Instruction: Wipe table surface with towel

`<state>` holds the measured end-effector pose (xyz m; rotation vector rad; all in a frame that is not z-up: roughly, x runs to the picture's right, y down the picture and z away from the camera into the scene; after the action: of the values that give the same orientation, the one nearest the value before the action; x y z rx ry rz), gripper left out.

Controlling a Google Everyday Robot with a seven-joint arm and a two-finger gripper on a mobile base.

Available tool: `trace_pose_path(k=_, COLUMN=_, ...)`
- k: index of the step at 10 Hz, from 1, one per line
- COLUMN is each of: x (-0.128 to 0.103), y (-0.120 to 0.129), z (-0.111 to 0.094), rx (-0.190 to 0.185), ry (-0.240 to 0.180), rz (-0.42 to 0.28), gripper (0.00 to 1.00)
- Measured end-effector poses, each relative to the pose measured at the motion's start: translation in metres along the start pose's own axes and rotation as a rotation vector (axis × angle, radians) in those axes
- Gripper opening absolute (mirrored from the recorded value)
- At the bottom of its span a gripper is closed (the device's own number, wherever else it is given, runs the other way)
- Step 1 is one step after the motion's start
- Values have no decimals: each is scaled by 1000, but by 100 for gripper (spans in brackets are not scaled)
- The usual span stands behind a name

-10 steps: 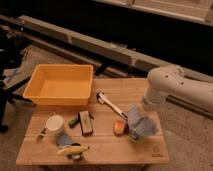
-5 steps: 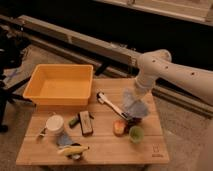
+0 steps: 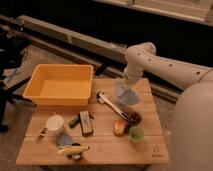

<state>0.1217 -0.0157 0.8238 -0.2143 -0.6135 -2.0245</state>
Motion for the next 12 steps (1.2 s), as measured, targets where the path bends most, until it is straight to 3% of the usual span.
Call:
trace_pose_path(k=4, x=18, y=10, z=48, rx=14, ry=-23, rz=-38, gripper=0)
trace_pose_path(k=5, x=16, y=14, z=64, rx=19, ry=-49, rz=-41, gripper=0)
trace_pose_path(k=8, x=12, y=28, z=82, rx=-2, ry=-82, rz=-36, gripper=0)
trace_pose_path(k=12, x=-21, y=77, z=88, rx=-56, ry=-141, rz=22, gripper=0)
